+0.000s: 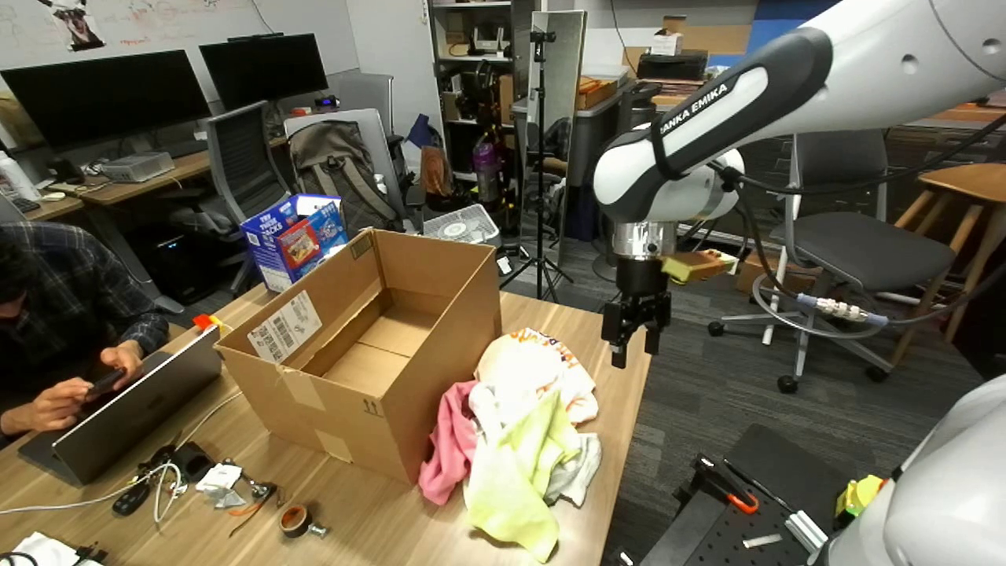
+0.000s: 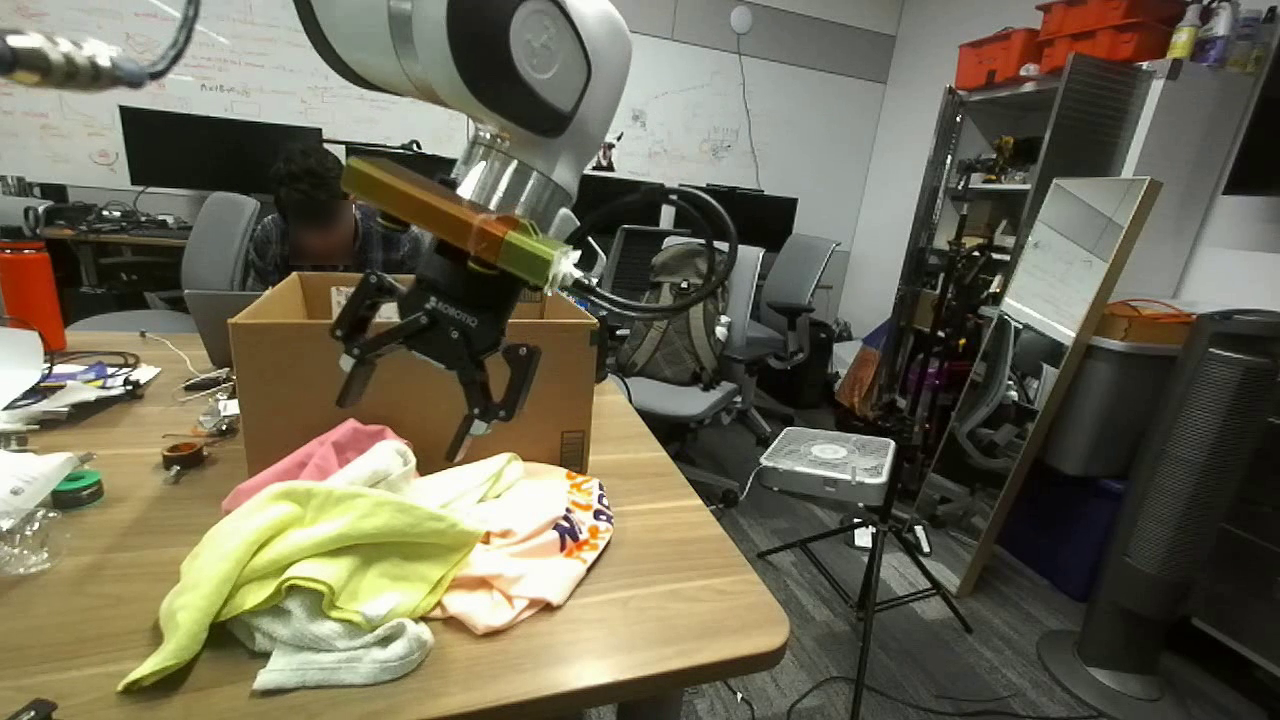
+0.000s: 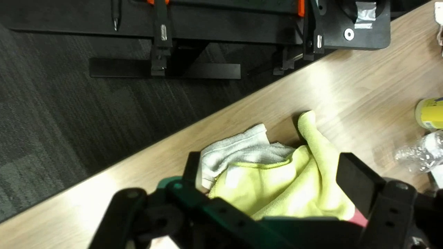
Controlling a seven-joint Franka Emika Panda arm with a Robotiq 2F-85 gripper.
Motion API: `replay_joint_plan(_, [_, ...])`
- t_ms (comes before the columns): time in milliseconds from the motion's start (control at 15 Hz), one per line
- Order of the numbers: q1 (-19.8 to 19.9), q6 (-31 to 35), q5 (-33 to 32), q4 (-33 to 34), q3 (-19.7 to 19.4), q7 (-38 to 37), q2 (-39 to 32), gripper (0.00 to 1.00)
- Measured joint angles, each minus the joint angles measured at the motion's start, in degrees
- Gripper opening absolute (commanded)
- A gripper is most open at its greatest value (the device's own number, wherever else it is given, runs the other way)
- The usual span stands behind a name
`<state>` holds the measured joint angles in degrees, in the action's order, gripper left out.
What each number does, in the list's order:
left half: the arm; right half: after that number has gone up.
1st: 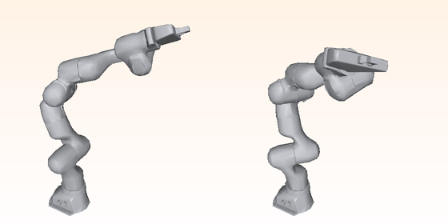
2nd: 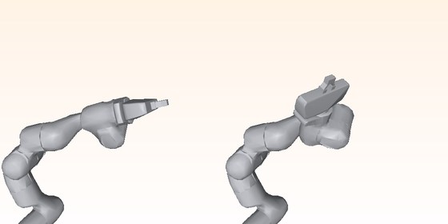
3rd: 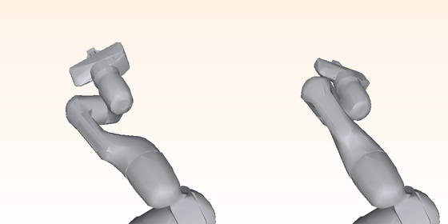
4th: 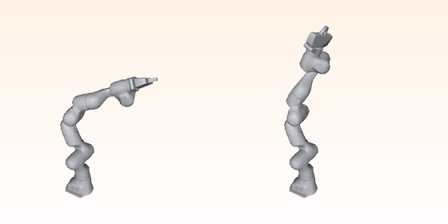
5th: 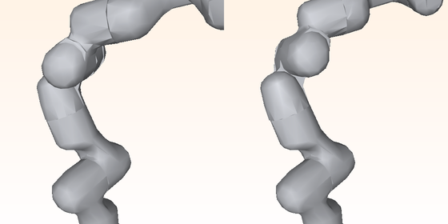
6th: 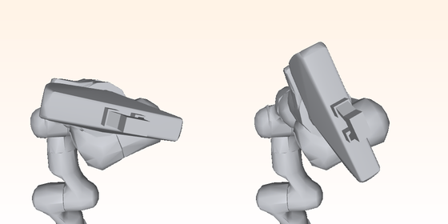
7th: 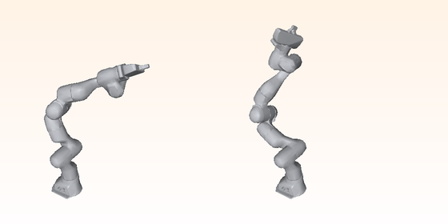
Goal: Pick up three cloths from the table and put them in the box.
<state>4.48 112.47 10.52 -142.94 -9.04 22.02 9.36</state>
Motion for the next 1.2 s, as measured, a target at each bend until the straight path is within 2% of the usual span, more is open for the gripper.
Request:
replay_joint_plan(867, [-1.5,15.4,20.8,-3.1,1.4,33.2,-8.1,1.0])
replay_joint_plan(1200, [-1.5,16.5,23.1,-4.9,2.1,39.0,-9.6,1.0])
